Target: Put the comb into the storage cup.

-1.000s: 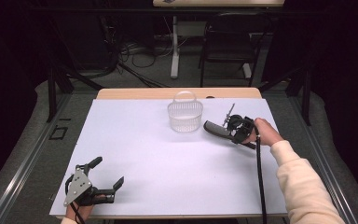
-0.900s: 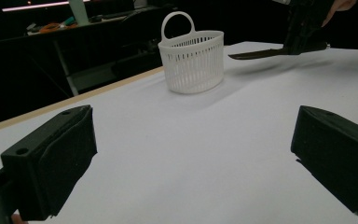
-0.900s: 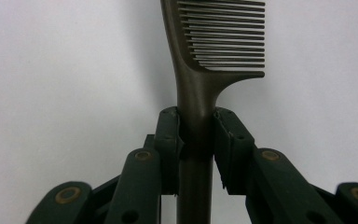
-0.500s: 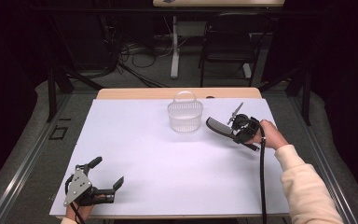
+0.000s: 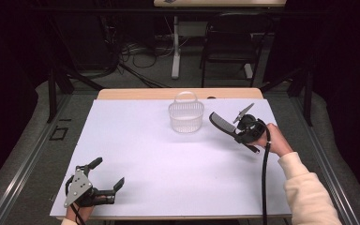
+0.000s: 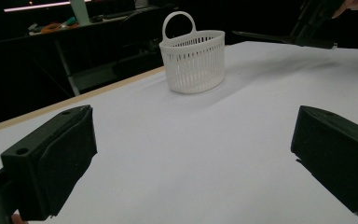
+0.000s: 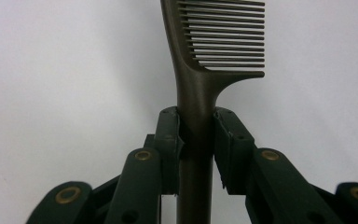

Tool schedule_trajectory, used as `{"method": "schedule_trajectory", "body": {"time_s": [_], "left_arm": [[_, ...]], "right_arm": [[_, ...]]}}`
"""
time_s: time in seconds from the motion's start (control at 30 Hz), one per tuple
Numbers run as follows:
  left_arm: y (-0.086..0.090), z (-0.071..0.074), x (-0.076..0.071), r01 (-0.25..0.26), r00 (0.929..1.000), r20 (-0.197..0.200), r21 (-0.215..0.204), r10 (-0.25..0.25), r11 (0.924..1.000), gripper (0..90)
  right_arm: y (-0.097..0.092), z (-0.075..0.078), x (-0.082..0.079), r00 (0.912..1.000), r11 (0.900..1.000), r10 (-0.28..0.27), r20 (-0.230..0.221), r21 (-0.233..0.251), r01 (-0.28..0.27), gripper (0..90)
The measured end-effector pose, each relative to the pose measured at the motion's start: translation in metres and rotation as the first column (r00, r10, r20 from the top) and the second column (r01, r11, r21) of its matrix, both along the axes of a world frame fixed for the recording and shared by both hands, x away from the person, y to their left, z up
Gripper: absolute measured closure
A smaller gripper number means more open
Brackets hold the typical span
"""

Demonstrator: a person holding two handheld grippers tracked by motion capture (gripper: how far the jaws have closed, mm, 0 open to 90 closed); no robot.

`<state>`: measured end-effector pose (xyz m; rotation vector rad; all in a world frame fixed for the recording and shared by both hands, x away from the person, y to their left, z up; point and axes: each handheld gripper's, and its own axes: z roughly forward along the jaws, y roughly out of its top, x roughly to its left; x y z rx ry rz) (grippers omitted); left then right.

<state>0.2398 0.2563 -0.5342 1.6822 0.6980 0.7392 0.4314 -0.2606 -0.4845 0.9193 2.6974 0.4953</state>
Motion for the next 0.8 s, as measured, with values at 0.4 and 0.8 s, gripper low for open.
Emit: {"method": "schedule_trajectory", "body": {"time_s": [0.4,0.8], "left_arm": [[0.0,0.0,0.0,-0.002,1.0,0.0,-0.001,0.002,1.0,0.1],[0.0,0.0,0.0,-0.003,1.0,0.003,-0.002,0.003,1.0,0.1]], "right_arm": [[-0.004,0.004,-0.01,0.995,0.994,-0.035,0.093,0.107,0.025,72.3],[-0.003,0.004,-0.02,0.9816,0.9777,-0.093,0.166,0.202,0.059,72.3]]}}
